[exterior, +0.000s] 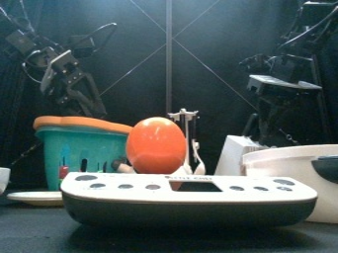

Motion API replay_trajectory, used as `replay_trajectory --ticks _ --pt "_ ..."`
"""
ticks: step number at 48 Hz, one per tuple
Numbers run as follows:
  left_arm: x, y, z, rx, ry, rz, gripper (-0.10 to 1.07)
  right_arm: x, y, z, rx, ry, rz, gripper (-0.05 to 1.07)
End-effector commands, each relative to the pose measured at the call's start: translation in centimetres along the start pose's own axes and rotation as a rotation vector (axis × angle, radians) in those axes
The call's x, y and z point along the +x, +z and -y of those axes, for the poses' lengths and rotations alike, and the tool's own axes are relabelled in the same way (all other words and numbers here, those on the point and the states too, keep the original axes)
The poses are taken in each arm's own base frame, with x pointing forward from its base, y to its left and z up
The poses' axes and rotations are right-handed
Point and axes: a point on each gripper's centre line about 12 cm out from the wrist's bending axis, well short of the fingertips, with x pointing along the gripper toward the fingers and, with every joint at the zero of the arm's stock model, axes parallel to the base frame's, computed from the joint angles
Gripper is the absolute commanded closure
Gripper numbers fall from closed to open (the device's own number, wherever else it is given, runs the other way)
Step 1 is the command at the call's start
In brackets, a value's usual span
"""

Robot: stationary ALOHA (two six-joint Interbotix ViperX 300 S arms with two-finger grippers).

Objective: Pull pairing knife out

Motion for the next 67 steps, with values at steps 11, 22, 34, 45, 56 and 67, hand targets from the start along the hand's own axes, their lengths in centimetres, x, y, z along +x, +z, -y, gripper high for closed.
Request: replay_trajectory --ticks 11,22,34,45,56,67 --pt "0.0 0.6 0.1 -0.005 -0.002 0.013 -0.02 -1.4 0.9 -0.5 0.023 0.038 0.021 0.45" --pt "-0.1 0.6 0.2 -0.005 -0.005 0.014 -0.02 -2.3 0.8 -0.5 0.015 0.028 0.031 0.45" --pt "-0.1 0.6 0.2 -0.006 -0.006 0.013 -0.02 -3.7 0.7 -0.9 0.009 0.063 0.038 0.45" --pt "-0.1 0.6 0.2 -0.006 -0.006 0.013 -0.02 -5.5 0.7 -0.8 -0.004 0.072 0.056 0.45" --pt "-0.1 0.6 0.2 -0.007 -0.005 0.015 -0.02 -6.4 0.2 -0.7 -0.008 0.08 0.044 0.45" --pt "-0.1 0.6 0.1 -0.008 -0.003 0.015 -0.02 -7.9 0.4 -1.1 -0.01 0.116 0.054 0.45"
